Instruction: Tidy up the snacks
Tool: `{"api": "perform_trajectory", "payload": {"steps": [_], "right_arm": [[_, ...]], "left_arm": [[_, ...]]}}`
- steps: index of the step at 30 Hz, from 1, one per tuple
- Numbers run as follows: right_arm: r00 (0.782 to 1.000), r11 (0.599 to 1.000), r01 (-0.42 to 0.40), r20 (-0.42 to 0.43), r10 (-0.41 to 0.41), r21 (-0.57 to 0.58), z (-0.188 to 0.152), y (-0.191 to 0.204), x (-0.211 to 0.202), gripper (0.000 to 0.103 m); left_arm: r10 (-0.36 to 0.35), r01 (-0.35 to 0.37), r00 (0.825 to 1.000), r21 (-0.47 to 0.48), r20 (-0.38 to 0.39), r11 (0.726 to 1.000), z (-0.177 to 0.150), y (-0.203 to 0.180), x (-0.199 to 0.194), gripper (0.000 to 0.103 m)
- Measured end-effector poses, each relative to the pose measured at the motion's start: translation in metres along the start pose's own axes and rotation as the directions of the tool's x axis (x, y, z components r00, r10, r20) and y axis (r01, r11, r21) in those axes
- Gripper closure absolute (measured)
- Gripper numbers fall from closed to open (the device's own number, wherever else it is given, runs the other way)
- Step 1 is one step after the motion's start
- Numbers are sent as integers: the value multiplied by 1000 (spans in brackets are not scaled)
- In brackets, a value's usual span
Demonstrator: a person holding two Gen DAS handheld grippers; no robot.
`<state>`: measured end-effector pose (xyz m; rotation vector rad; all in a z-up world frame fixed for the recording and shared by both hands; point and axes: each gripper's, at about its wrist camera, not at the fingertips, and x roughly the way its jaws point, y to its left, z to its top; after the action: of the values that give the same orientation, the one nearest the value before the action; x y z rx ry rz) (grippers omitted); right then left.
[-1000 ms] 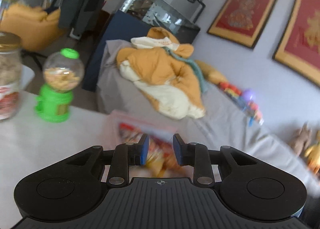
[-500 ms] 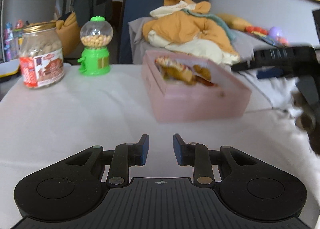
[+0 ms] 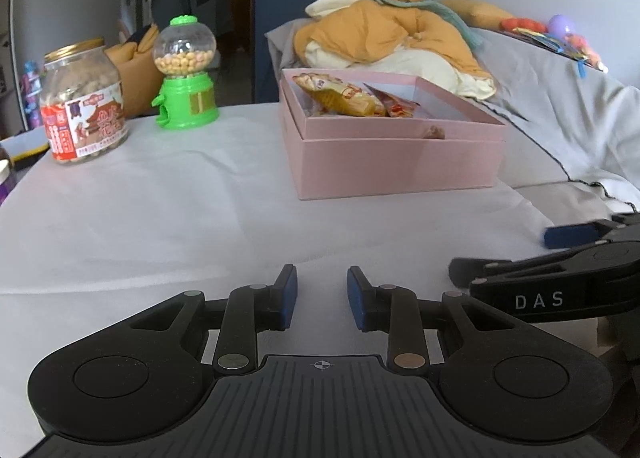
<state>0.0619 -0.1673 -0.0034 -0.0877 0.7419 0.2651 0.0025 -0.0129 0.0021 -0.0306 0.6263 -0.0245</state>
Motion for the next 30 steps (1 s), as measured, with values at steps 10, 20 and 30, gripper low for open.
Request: {"api": "perform_trajectory", "payload": {"steps": [10, 20, 30], "right_arm": [[997, 996, 51, 62, -55, 67, -13, -2, -1, 0], [997, 996, 47, 62, -52, 70, -12, -3, -1, 0], [997, 996, 48, 62, -52, 70, -12, -3, -1, 0]], "left_arm": [[61, -61, 998, 74, 1, 995, 1, -16, 2, 70], [28, -28, 1000, 31, -2, 999, 2, -6, 3, 70], [28, -28, 1000, 32, -2, 999, 2, -6, 2, 70]]}}
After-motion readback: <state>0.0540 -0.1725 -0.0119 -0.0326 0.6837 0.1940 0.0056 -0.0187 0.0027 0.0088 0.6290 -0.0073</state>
